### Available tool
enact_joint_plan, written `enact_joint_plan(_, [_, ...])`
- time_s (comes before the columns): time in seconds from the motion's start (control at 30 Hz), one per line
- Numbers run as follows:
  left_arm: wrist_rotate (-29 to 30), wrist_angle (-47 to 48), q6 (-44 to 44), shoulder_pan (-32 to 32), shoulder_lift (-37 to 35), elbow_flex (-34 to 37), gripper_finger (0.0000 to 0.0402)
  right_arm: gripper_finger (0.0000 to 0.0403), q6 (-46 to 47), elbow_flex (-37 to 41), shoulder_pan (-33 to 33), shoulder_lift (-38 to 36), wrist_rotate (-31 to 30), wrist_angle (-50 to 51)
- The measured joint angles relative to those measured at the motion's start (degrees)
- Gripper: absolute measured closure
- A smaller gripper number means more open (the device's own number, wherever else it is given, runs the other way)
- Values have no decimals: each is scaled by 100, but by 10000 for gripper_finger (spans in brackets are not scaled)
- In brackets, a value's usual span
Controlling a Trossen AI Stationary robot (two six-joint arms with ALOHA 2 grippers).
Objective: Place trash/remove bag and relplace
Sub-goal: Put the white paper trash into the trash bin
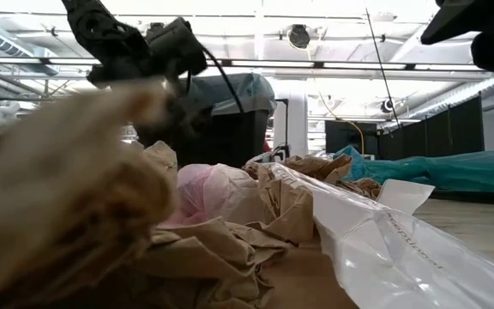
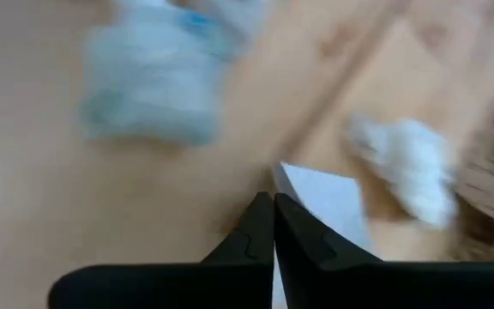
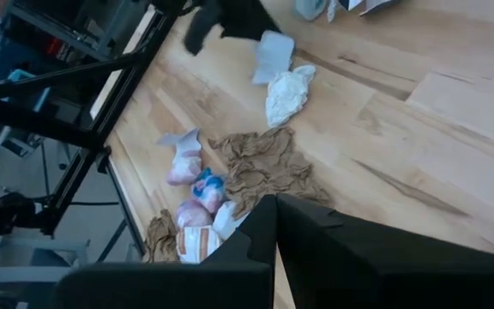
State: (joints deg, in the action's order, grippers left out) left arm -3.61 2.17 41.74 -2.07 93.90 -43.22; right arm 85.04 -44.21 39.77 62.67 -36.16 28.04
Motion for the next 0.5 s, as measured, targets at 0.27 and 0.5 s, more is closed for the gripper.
enact_joint_plan(0.27, [60,105,142,622,-396,-351,400,403,-184,2,-4,0,0,19])
enact_joint_plan(0.5, [73,162,-63,812,-537,-588,400,403,-284,0,-4,0,-2,59])
